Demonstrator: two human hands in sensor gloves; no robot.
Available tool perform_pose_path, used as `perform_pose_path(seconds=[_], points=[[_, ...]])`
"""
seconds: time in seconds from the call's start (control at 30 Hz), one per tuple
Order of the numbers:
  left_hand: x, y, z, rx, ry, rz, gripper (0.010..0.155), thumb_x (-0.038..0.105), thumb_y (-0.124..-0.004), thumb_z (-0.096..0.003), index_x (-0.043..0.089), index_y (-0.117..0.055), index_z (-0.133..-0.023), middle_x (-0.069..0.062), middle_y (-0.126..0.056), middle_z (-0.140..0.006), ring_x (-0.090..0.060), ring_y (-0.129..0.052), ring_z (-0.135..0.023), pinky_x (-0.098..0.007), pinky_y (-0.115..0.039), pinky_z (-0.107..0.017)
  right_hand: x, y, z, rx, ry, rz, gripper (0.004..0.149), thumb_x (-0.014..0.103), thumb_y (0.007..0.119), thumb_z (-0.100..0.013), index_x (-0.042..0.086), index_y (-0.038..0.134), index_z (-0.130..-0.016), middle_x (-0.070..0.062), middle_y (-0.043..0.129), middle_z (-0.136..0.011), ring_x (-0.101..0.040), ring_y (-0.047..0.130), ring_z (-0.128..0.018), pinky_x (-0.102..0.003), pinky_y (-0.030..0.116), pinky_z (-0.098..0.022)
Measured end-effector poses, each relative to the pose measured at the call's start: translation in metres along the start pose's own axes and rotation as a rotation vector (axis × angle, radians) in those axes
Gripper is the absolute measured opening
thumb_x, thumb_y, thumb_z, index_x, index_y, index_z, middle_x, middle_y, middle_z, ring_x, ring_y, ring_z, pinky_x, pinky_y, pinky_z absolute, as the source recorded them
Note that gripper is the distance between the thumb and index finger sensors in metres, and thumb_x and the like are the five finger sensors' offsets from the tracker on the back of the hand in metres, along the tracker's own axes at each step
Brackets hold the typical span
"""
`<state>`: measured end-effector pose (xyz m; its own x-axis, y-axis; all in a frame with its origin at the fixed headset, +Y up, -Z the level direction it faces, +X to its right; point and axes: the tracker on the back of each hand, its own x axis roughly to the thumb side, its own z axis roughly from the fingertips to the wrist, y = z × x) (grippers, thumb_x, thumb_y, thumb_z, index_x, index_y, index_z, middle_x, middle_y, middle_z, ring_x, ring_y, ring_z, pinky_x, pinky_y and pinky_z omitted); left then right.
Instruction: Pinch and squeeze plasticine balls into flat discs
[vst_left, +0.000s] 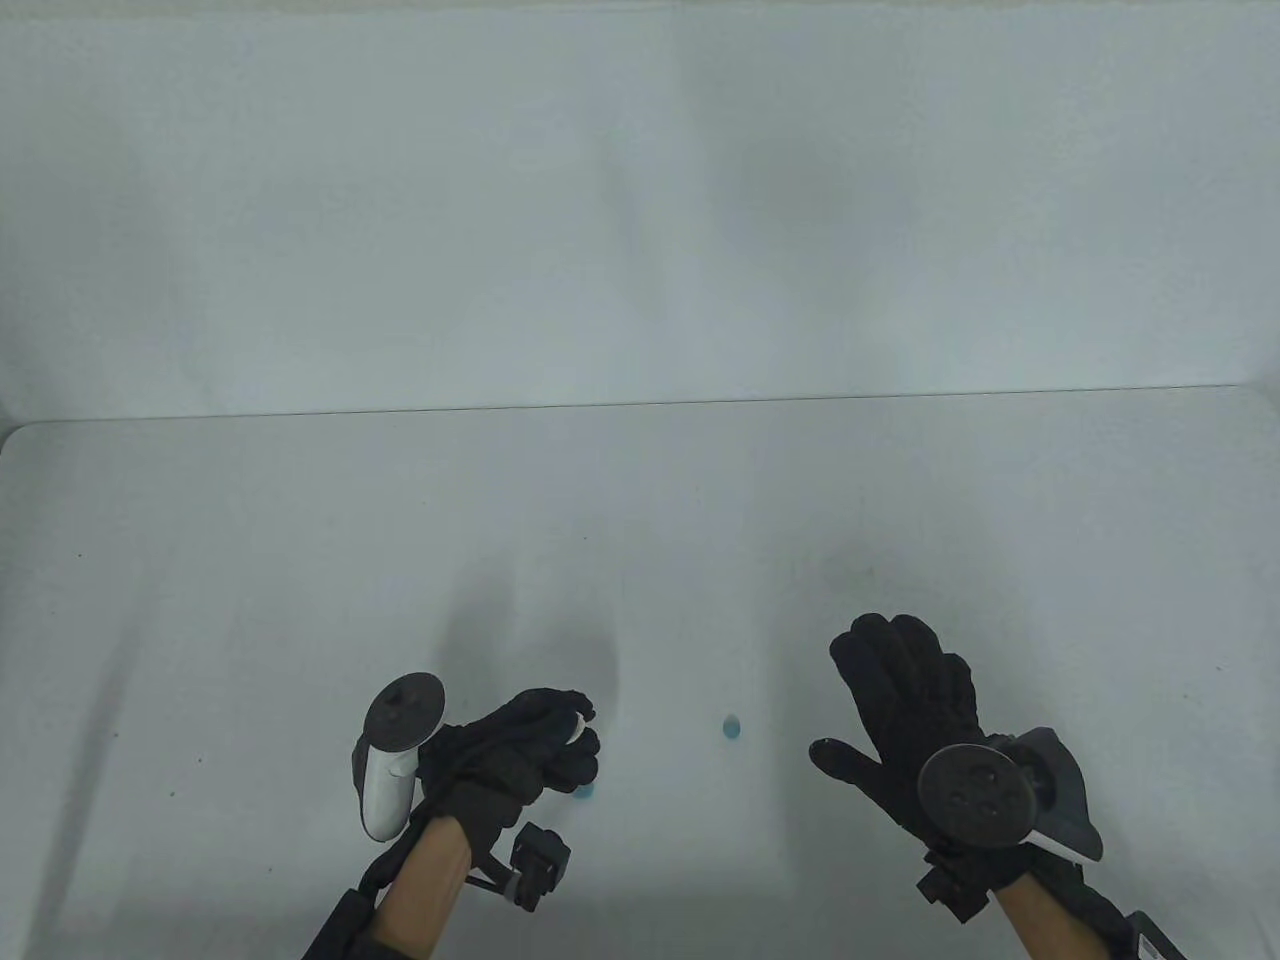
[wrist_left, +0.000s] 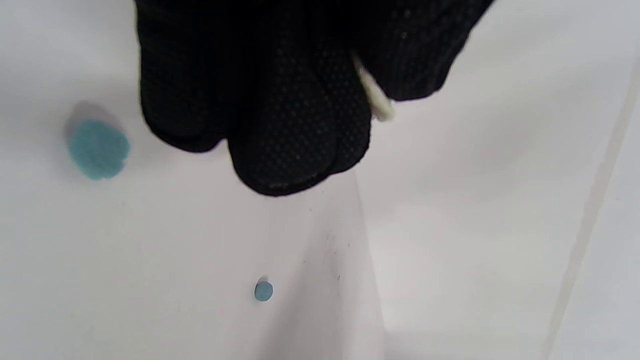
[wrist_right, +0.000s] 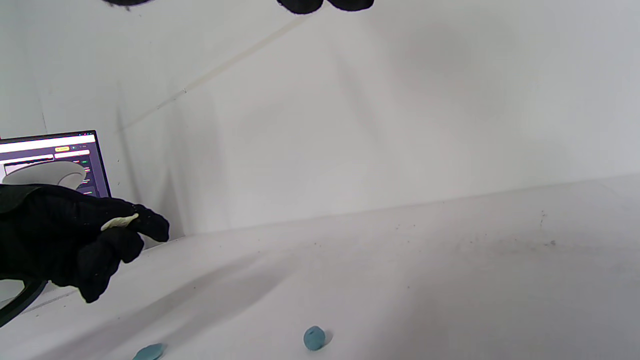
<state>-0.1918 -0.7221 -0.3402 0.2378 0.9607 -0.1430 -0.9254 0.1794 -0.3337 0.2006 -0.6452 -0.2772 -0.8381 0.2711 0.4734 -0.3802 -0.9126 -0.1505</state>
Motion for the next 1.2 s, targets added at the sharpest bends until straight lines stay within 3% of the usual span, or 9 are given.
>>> perform_pose_path(seconds=[0.3, 0.37, 0.47, 0.57, 0.67, 0.87, 1.0, 1.07, 1.2], points=[[-0.003, -0.001, -0.001, -0.012, 0.01, 0.001, 0.057, 0.027, -0.077, -0.0512, 0.004, -0.068, -0.102, -0.008, -0.095, -0.074, -0.022, -0.107, -0.054, -0.042, -0.089, -0.051, 0.001, -0.001, 0.001, -0.005, -0.004, -0.001, 0.083, 0.067, 0.049, -0.055, 0.013, 0.036, -0.116, -0.018, 0.032, -0.123, -0.053, 0.034, -0.11, -0.076, 0.041, -0.069], [-0.002, -0.001, -0.001, -0.009, 0.0, -0.008, 0.052, 0.027, -0.072, -0.0539, 0.004, -0.07, -0.1, -0.009, -0.09, -0.08, -0.024, -0.103, -0.061, -0.043, -0.084, -0.056, 0.001, 0.0, 0.0, -0.003, -0.005, -0.003, 0.083, 0.067, 0.049, -0.055, 0.013, 0.036, -0.116, -0.018, 0.032, -0.123, -0.053, 0.034, -0.11, -0.076, 0.041, -0.069], [-0.005, -0.003, -0.002, -0.06, -0.01, 0.055, 0.056, 0.028, -0.059, -0.0578, 0.001, -0.056, -0.106, -0.017, -0.076, -0.095, -0.032, -0.092, -0.075, -0.048, -0.075, -0.063, 0.001, -0.001, 0.001, -0.004, -0.005, -0.001, 0.083, 0.067, 0.049, -0.055, 0.013, 0.036, -0.116, -0.017, 0.032, -0.123, -0.053, 0.034, -0.11, -0.076, 0.041, -0.069], [-0.007, -0.003, -0.003, -0.084, -0.002, 0.156, 0.057, 0.027, -0.058, -0.0584, -0.002, -0.051, -0.107, -0.021, -0.071, -0.099, -0.034, -0.089, -0.078, -0.05, -0.073, -0.064, 0.001, -0.001, 0.001, -0.006, -0.007, -0.006, 0.083, 0.067, 0.049, -0.055, 0.014, 0.036, -0.116, -0.018, 0.032, -0.123, -0.053, 0.034, -0.11, -0.076, 0.041, -0.069], [-0.006, 0.003, -0.004, -0.041, -0.001, 0.093, 0.049, 0.023, -0.062, -0.0565, 0.001, -0.063, -0.101, -0.014, -0.083, -0.089, -0.026, -0.1, -0.068, -0.045, -0.082, -0.058, 0.001, -0.001, 0.001, -0.006, -0.004, -0.009, 0.083, 0.067, 0.049, -0.055, 0.013, 0.036, -0.116, -0.017, 0.033, -0.123, -0.053, 0.034, -0.11, -0.076, 0.041, -0.069], [0.002, 0.014, -0.004, 0.017, 0.021, -0.021, 0.047, 0.026, -0.072, -0.0537, 0.01, -0.079, -0.097, -0.02, -0.081, -0.094, -0.037, -0.095, -0.074, -0.053, -0.078, -0.06, 0.001, -0.002, 0.001, -0.006, -0.004, -0.014, 0.083, 0.067, 0.049, -0.055, 0.013, 0.036, -0.116, -0.017, 0.033, -0.123, -0.053, 0.034, -0.11, -0.076, 0.041, -0.069], [0.009, 0.017, -0.007, 0.078, 0.034, -0.196, 0.048, 0.025, -0.076, -0.0517, 0.004, -0.08, -0.095, -0.01, -0.095, -0.076, -0.024, -0.106, -0.056, -0.043, -0.088, -0.051, 0.001, -0.001, 0.001, -0.001, -0.007, -0.012, 0.083, 0.067, 0.049, -0.055, 0.014, 0.036, -0.116, -0.018, 0.033, -0.123, -0.053, 0.034, -0.11, -0.076, 0.042, -0.069], [0.012, 0.016, -0.01, 0.104, 0.028, -0.288, 0.054, 0.027, -0.08, -0.0501, 0.001, -0.076, -0.097, -0.008, -0.097, -0.074, -0.021, -0.109, -0.054, -0.041, -0.09, -0.051, 0.001, -0.002, 0.001, -0.005, -0.009, -0.013, 0.083, 0.067, 0.049, -0.055, 0.013, 0.036, -0.116, -0.018, 0.033, -0.123, -0.053, 0.034, -0.11, -0.076, 0.042, -0.069], [0.012, 0.013, -0.017, 0.114, 0.053, -0.33, 0.049, 0.025, -0.078, -0.0508, 0.004, -0.079, -0.096, -0.01, -0.096, -0.079, -0.023, -0.107, -0.059, -0.042, -0.089, -0.053, 0.002, -0.002, 0.001, -0.004, -0.01, -0.013, 0.083, 0.067, 0.049, -0.055, 0.013, 0.036, -0.116, -0.018, 0.033, -0.123, -0.053, 0.034, -0.11, -0.076, 0.042, -0.069]])
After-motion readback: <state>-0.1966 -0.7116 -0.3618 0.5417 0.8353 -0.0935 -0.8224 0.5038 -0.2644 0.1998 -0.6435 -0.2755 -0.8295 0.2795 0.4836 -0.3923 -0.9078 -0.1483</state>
